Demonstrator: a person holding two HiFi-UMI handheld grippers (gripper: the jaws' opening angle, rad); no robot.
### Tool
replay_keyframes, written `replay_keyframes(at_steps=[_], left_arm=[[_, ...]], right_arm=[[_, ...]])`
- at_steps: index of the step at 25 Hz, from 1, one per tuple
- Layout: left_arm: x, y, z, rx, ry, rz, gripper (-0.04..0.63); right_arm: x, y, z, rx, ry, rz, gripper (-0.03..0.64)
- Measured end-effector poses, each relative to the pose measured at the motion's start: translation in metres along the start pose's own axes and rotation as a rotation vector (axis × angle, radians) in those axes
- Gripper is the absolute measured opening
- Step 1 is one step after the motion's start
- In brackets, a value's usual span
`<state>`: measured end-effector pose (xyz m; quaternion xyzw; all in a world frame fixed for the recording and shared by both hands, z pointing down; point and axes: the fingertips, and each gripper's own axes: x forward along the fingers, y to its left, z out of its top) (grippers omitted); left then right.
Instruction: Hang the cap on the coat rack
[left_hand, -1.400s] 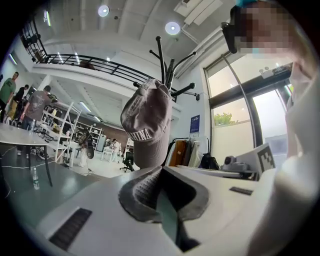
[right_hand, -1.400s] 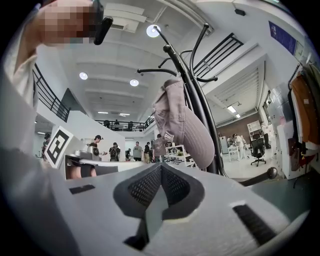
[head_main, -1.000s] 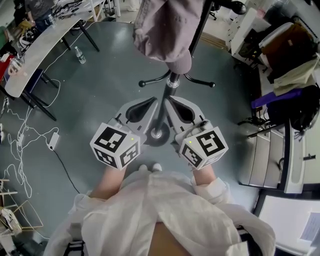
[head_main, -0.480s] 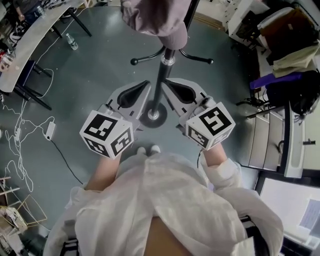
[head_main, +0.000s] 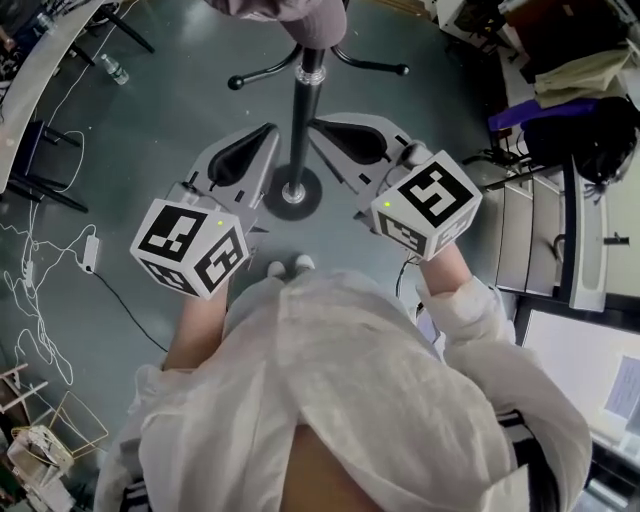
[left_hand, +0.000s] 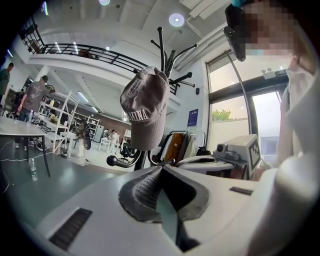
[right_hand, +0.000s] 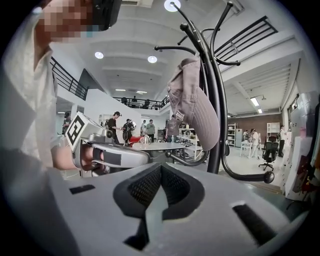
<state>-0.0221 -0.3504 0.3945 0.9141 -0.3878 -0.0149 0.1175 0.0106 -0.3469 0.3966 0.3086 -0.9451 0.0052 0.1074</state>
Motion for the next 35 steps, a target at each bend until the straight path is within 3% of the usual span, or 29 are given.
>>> replay_keyframes(at_steps=[10, 24, 35], left_arm=[[-0.005, 0.001, -0.012, -0.06, 0.002, -0.017, 0.015], [-0.001, -0.006, -0.022, -0.05, 0.094, -0.014, 0.015], [-0.001, 0.002, -0.024, -0.05, 0.08, -0.014, 0.015]], right_arm=[[0.002, 0.014, -0.005, -0.073, 0.082, 0.056, 0.002], [0.008, 0.023, -0.005, -0.1, 0.088, 0.105, 0.002], [0.013, 0.021, -0.008, -0.112, 0.09, 0.116, 0.002]])
